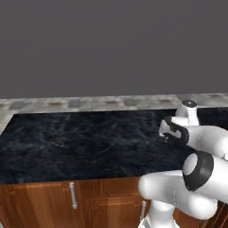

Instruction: Organize the utensils by type. Pick up the wooden spoons from the counter and place them in the open cabinet. Then pick up the metallic utensils from the counter and place them in the open drawer.

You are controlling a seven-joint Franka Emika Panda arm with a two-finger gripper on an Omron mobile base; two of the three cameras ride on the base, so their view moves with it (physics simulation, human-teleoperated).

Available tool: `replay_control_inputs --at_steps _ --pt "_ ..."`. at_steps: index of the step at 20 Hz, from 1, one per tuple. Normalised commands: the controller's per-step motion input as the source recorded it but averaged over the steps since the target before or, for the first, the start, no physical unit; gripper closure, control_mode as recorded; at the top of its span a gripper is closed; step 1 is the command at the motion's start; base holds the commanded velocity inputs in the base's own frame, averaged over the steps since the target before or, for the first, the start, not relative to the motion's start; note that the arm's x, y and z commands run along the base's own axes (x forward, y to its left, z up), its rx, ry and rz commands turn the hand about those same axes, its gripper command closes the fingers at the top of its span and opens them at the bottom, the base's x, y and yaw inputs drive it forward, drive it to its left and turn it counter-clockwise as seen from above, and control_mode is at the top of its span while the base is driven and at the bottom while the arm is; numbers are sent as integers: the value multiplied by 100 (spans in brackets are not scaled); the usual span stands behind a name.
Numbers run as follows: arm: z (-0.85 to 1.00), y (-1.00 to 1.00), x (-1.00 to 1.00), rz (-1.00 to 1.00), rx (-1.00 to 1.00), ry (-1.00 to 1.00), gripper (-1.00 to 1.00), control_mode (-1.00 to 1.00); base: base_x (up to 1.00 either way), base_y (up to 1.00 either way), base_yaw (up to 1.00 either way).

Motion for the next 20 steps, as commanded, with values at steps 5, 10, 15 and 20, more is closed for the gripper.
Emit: replay_control_inputs --at_steps 5,10,15,20 --pt "20 -23 56 -8 -6 16 -100 -100 0 0 0" --pt "0 -45 30 0 0 4 -100 -100 0 0 0" --pt "-19 -37 23 0 1 -3 -100 -100 0 0 0" --pt "-22 -16 48 0 1 -2 -100 -100 0 0 0"
